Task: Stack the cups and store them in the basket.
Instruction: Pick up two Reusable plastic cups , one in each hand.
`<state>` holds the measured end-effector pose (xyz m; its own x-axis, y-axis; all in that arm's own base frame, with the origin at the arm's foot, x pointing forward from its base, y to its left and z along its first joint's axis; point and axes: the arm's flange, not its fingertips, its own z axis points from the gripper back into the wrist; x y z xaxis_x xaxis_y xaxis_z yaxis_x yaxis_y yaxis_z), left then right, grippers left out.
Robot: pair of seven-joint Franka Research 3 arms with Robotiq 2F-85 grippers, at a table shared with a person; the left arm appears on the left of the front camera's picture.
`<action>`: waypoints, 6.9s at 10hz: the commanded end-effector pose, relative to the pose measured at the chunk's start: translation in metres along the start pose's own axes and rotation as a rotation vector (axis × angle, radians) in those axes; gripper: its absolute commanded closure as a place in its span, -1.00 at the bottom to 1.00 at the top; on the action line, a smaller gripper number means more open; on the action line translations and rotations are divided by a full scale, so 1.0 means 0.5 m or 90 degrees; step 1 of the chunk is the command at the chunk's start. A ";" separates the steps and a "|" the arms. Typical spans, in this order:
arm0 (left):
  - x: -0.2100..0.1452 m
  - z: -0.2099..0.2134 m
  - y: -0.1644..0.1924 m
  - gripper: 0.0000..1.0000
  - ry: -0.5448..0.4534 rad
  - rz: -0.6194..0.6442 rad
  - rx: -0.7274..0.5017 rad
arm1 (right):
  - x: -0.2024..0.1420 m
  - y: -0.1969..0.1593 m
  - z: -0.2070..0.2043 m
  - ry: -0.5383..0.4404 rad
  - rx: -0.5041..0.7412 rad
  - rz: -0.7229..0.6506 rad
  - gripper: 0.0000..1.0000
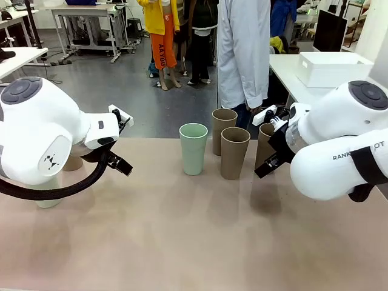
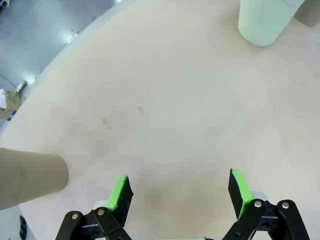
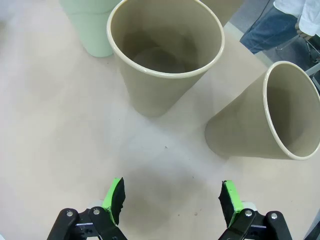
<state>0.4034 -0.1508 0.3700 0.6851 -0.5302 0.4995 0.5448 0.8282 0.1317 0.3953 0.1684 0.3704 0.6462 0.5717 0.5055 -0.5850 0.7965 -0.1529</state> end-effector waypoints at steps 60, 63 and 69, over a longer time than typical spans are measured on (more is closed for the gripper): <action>-0.293 0.419 0.487 -1.00 -0.356 -0.184 -0.268 | -0.194 -0.516 0.330 -0.247 0.196 0.058 -1.00; -0.293 0.419 0.487 -1.00 -0.356 -0.184 -0.268 | -0.194 -0.516 0.330 -0.247 0.196 0.058 -1.00; -0.293 0.419 0.487 -1.00 -0.356 -0.184 -0.268 | -0.194 -0.516 0.330 -0.247 0.196 0.058 -1.00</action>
<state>0.3339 0.1656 0.5079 0.2212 -0.4588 0.8606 0.8765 0.4804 0.0308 0.3994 -0.1235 0.5016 0.4225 0.4814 0.7679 -0.7752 0.6309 0.0310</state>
